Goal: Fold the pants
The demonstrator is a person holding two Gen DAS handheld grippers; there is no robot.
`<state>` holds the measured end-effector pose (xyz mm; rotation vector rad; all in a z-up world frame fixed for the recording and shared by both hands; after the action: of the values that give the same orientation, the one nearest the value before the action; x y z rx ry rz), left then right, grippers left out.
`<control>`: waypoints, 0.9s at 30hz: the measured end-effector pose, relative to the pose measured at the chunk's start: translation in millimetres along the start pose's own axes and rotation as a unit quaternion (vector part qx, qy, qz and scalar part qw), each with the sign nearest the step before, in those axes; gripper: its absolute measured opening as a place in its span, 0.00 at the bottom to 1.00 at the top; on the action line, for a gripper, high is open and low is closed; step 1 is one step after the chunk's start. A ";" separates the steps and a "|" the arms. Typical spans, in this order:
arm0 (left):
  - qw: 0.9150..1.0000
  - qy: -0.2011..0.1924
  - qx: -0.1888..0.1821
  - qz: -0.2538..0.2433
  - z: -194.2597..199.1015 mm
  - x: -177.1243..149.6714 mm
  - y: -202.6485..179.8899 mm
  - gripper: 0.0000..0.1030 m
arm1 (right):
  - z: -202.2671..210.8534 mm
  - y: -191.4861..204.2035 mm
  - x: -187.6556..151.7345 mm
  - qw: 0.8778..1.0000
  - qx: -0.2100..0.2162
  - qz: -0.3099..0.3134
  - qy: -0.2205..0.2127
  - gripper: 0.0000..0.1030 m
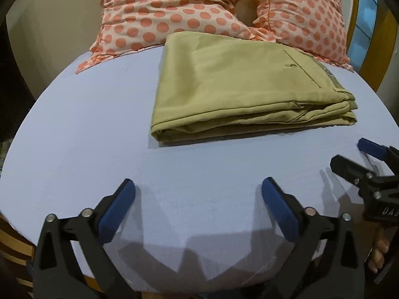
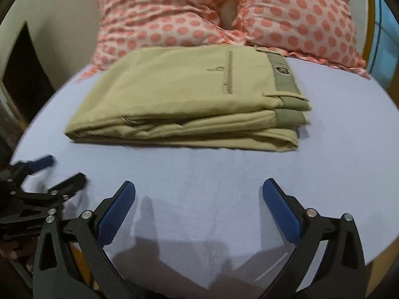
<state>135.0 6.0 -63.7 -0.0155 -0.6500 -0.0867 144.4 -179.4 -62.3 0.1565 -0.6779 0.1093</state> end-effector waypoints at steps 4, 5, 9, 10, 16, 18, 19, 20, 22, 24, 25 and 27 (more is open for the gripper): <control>1.000 -0.006 -0.001 0.000 0.4 0.5 -0.2 0.98 | -1.1 0.1 -5.8 0.999 -0.041 0.015 0.005 0.99; 1.000 -0.011 -0.001 0.000 0.9 0.4 -0.3 0.98 | 0.6 -0.3 -7.2 0.999 -0.042 0.011 0.003 0.99; 1.000 -0.020 -0.002 0.000 2.1 0.2 -0.4 0.98 | -1.3 -1.8 -5.5 0.999 -0.051 0.001 0.000 0.99; 1.000 -0.024 -0.002 0.001 2.4 0.0 -0.4 0.98 | -1.5 -2.1 -5.4 0.999 -0.053 -0.002 -0.001 0.99; 1.000 -0.029 -0.001 0.002 2.7 -0.8 -0.4 0.98 | -0.5 -2.2 -5.8 0.998 -0.056 -0.003 -0.005 0.99; 1.000 -0.030 0.000 0.002 2.7 -0.7 -0.2 0.98 | -0.4 -2.6 -5.7 0.998 -0.057 -0.004 -0.006 0.99; 1.000 -0.031 -0.001 0.001 2.9 -0.5 0.3 0.98 | -0.2 -2.6 -5.7 0.998 -0.057 -0.005 -0.006 0.99; 1.000 -0.030 -0.002 0.000 2.7 0.2 0.9 0.98 | 0.0 -2.7 -5.7 0.998 -0.058 -0.005 -0.006 0.99; 1.000 -0.029 -0.002 0.000 2.6 0.0 0.5 0.98 | 0.2 -2.7 -5.5 0.998 -0.058 -0.006 -0.007 0.99; 1.000 -0.030 -0.001 0.001 2.9 0.1 -0.2 0.98 | 0.5 -2.6 -5.5 0.998 -0.059 -0.006 -0.007 0.99; 1.000 -0.030 -0.001 0.001 2.8 -0.1 -0.2 0.98 | 0.3 -2.9 -5.5 0.998 -0.058 -0.006 -0.007 0.99; 1.000 -0.030 0.000 0.001 2.8 0.0 0.0 0.98 | 0.5 -3.1 -5.4 0.998 -0.058 -0.006 -0.007 0.99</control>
<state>133.2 6.1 -61.4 -0.0196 -0.7091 -0.0850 140.4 -182.8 -65.7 0.0493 -0.6955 0.0575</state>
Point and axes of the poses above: each gripper's, at about its wrist camera, not at the fingertips, and z roughly against the way its jaws point, y to its left, x to its top, the point moved 10 cm from there along -z, roughly the way its jaws point, and after that the axes turned 1 degree about y, right-handed, at the moved point
